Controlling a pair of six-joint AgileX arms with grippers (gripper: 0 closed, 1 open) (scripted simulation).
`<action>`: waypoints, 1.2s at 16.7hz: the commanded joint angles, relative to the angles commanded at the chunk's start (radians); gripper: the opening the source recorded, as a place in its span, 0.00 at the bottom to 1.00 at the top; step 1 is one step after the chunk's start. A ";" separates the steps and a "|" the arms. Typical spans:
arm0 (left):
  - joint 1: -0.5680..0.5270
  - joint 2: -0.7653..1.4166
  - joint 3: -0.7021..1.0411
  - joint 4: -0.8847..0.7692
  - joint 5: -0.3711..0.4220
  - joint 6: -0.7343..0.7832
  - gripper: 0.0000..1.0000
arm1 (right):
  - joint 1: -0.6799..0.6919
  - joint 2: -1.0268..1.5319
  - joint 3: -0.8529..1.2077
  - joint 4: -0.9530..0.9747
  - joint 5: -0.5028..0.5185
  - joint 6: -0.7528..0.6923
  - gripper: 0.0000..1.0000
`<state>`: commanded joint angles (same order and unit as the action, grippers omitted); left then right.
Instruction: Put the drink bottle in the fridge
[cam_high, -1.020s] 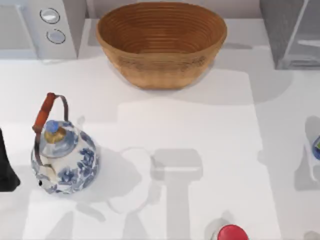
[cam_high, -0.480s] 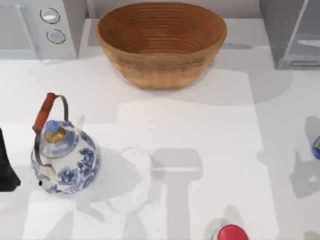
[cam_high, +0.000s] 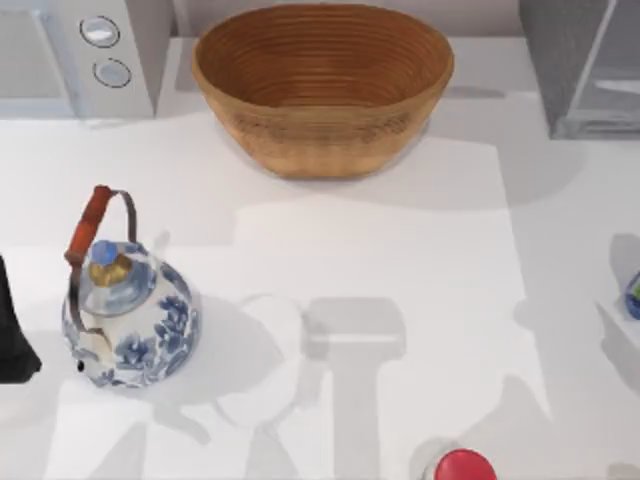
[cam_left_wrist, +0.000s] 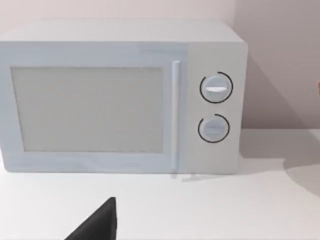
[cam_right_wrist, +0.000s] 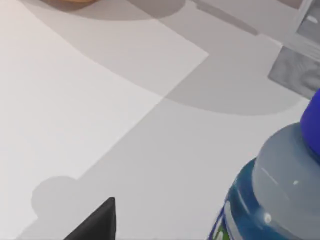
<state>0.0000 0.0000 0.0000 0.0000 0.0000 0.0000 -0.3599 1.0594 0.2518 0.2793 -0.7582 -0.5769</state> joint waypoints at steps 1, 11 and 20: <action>0.000 0.000 0.000 0.000 0.000 0.000 1.00 | -0.038 0.107 0.025 0.022 -0.063 -0.033 1.00; 0.000 0.000 0.000 0.000 0.000 0.000 1.00 | -0.278 0.708 0.195 0.153 -0.537 -0.295 1.00; 0.000 0.000 0.000 0.000 0.000 0.000 1.00 | -0.260 0.701 0.194 0.194 -0.530 -0.247 1.00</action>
<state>0.0000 0.0000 0.0000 0.0000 0.0000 0.0000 -0.6199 1.7606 0.4463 0.4736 -1.2882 -0.8244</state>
